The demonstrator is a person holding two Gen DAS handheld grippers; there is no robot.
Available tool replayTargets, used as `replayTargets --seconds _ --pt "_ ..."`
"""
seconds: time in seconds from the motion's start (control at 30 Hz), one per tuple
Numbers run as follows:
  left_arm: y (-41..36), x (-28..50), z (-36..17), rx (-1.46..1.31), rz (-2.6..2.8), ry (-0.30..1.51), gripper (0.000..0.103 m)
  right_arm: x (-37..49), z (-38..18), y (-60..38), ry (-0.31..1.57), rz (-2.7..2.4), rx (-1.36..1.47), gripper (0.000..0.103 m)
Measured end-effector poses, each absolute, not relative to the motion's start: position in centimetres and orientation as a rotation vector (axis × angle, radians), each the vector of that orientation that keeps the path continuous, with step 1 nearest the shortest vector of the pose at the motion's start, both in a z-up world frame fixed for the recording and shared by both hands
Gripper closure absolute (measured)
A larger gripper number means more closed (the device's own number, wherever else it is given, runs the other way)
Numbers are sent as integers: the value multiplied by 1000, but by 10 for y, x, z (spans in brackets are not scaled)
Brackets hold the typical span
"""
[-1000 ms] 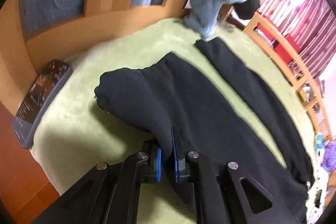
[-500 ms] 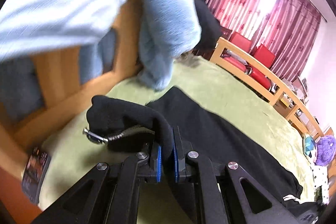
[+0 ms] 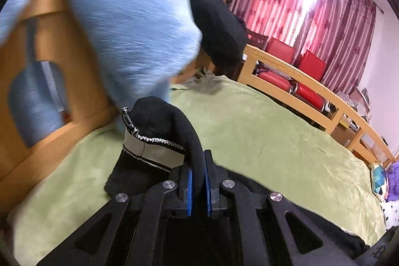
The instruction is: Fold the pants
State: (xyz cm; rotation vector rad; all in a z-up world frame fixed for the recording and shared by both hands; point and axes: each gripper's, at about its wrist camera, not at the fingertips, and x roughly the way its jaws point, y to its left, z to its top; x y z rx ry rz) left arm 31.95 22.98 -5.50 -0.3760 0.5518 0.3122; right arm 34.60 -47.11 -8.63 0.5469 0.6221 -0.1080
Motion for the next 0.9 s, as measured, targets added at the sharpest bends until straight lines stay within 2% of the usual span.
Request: replayTargets --seconds 0.17,0.23,0.27,0.3,0.33,0.37,0.43,0.47,0.5,0.67,0.9 --pt "209 382 -66 -352 296 511 95 407 -89 -485 580 -144 576 91" --pt "204 400 -79 -340 339 545 94 429 -105 -485 633 -178 561 84" --pt "203 411 -89 -337 363 592 90 437 -116 -484 667 -180 551 75" --pt "204 420 -101 -348 384 644 82 443 -127 -482 703 -183 537 65" --pt "206 423 -110 -361 393 675 78 448 -143 -478 761 -175 504 61" --pt "208 422 -116 -368 393 689 70 450 -151 -474 793 -166 472 58" --pt "212 409 -120 -359 388 675 44 444 -160 -464 819 -155 390 56" --pt "214 399 -118 -348 388 650 20 436 -161 -460 809 -169 350 49" --pt "215 392 -114 -336 382 624 15 428 -160 -458 799 -185 322 40" --pt "236 356 -104 -252 414 627 15 389 -152 -450 790 -169 314 38" --pt "288 312 -162 -430 394 782 15 317 -168 -420 830 -174 290 38"
